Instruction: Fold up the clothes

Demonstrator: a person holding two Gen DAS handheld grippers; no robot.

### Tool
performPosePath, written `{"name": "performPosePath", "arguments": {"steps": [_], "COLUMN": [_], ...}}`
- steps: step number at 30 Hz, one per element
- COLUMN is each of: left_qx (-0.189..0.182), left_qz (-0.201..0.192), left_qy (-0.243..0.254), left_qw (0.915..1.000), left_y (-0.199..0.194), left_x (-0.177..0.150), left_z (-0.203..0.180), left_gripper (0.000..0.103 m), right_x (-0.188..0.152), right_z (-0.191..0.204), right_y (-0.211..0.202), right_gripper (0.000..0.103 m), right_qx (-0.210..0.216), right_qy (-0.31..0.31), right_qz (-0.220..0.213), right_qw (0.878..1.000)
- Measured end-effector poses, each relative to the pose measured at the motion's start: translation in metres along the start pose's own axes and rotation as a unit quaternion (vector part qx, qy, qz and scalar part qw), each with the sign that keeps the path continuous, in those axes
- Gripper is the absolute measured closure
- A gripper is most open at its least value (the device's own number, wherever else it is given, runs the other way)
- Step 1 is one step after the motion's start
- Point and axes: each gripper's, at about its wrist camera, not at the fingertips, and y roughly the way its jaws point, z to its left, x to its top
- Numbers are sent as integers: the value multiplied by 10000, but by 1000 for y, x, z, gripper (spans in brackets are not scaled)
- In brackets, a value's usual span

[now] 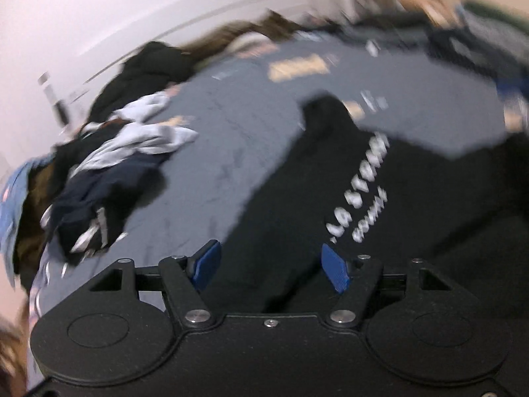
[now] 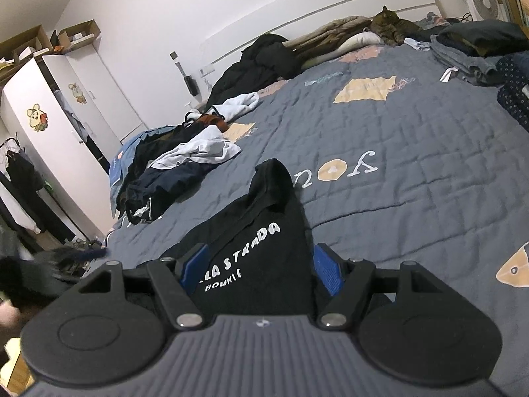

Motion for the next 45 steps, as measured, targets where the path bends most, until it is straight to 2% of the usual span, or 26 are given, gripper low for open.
{"name": "performPosePath", "arguments": {"steps": [5,9,10,11,12,14,18,21,22,24,25,27,28,30,32,35,39,40,43,45], "left_qx": [-236,-207,-229,-295,-383,-512,-389,-14,212,659,885,1334,1470,1463,1073,69,-929,-1155,-1751,-1988], "left_qz": [184,257,260,269,298,314,5,-302,-298,-64,51,279,313,164,74,-28,96,152,285,361], "left_qy": [900,1652,1795,1782,1653,1360,475,-573,-1063,-1963,-2233,-2763,-2988,-3308,-3535,-3817,-3555,-3491,-3553,-3564], "left_qw": [9955,9857,9831,9832,9851,9889,9981,9979,9937,9783,9707,9514,9424,9321,9292,9243,9300,9298,9178,9122], "left_y": [42,67,72,74,76,78,71,73,78,93,98,108,107,92,71,34,-21,-32,-57,-65], "left_x": [-8,-13,-14,-12,-8,2,29,52,56,56,52,44,39,30,22,6,-17,-22,-35,-42], "left_z": [-19,-32,-33,-31,-25,-11,42,95,114,144,151,164,168,169,161,133,68,52,6,-20], "left_gripper": [41,41,46,69,83,91,92,92,91,84,77,77,74,63,53,53,53,50,39,38], "right_x": [-2,-3,-4,-4,-5,-5,-6,-5,-5,-6,-6,-6,-6,-7,-7,-7,-6,-6,-4,-4], "right_z": [-3,-3,-3,-3,-3,-2,-3,-5,-5,-6,-7,-7,-7,-7,-7,-9,-10,-10,-8,-7], "right_y": [6,11,12,14,14,16,16,16,16,16,17,18,19,19,19,18,15,14,12,10], "right_gripper": [33,33,33,33,32,32,32,32,32,32,32,32,32,32,32,32,32,32,32,32], "right_qx": [-16,-8,-3,-2,-11,-26,9,37,46,64,70,64,62,64,63,24,15,20,5,-34], "right_qy": [30,18,8,-2,-12,-27,-7,25,32,52,64,80,85,66,33,74,102,95,22,-35], "right_qz": [100,157,171,184,195,218,233,220,219,225,232,254,267,277,274,269,218,207,193,198], "right_qw": [9999,9999,9999,9998,9998,9998,9997,9997,9997,9997,9997,9996,9996,9996,9996,9996,9997,9997,9998,9998]}}
